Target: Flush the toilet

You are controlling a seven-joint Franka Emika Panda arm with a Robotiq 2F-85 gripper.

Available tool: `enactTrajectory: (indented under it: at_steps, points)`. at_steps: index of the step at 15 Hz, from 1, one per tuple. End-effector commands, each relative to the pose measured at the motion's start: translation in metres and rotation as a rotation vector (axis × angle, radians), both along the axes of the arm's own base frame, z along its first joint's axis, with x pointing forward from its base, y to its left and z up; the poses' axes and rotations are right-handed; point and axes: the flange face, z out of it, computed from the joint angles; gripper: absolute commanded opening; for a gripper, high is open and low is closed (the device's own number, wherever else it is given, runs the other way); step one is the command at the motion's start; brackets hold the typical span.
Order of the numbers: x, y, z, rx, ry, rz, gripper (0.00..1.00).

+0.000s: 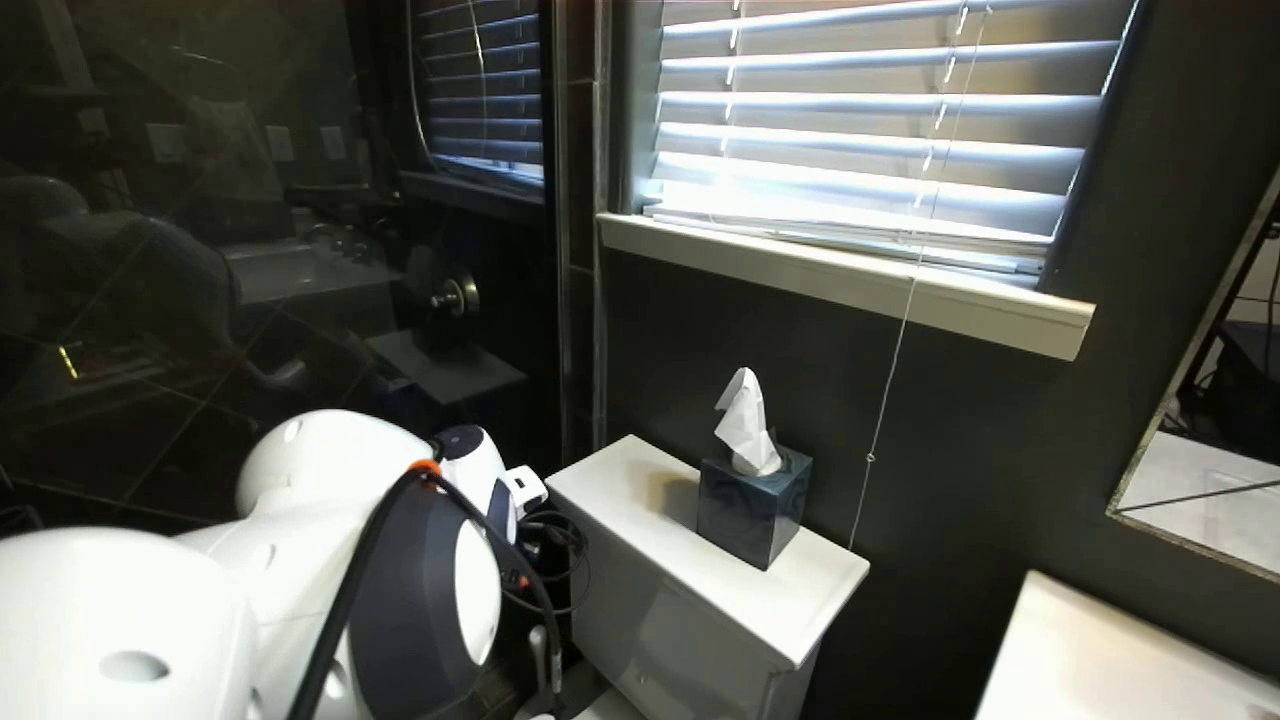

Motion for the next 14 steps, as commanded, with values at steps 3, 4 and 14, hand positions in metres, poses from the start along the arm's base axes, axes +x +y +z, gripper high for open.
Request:
enactTrajectory:
  at_steps: [3, 4, 14]
  points:
    - [-0.033, 0.031, 0.016, 0.004, 0.111, 0.013, 0.15]
    - [-0.038, 0.037, 0.020, 0.002, 0.128, 0.012, 0.27]
    - [-0.086, 0.121, 0.082, 0.032, 0.205, 0.016, 0.94]
